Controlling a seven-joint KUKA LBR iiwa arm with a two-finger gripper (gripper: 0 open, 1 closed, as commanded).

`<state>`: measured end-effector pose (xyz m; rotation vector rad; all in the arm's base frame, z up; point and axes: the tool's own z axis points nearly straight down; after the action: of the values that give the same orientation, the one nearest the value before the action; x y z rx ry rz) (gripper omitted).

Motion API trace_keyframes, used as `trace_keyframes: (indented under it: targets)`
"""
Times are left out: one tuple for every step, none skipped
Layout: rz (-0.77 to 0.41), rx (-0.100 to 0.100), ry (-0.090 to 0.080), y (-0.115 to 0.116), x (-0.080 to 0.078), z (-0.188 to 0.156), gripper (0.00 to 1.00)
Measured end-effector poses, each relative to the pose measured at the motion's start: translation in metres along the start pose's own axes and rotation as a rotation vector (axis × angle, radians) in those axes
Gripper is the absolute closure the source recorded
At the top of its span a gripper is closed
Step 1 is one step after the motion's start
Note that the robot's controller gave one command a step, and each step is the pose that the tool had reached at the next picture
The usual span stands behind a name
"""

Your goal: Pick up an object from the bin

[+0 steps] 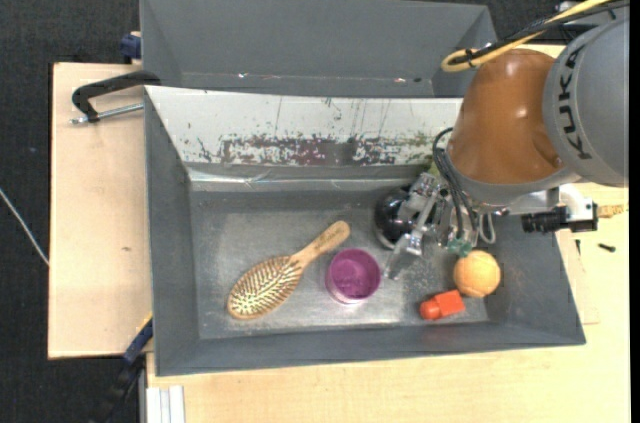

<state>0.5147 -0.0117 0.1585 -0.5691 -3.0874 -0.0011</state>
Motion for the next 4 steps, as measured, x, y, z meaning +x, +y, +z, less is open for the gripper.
trace_keyframes:
  targets:
    - [-0.238, 0.0, -0.002, 0.015, 0.016, 0.013, 0.0]
    - [-0.101, -0.002, -0.004, 0.026, 0.026, 0.07, 0.0]
    - [-0.079, -0.001, -0.01, 0.033, 0.033, 0.085, 1.0]
    - [-0.079, -0.001, -0.01, 0.033, 0.033, 0.085, 1.0]
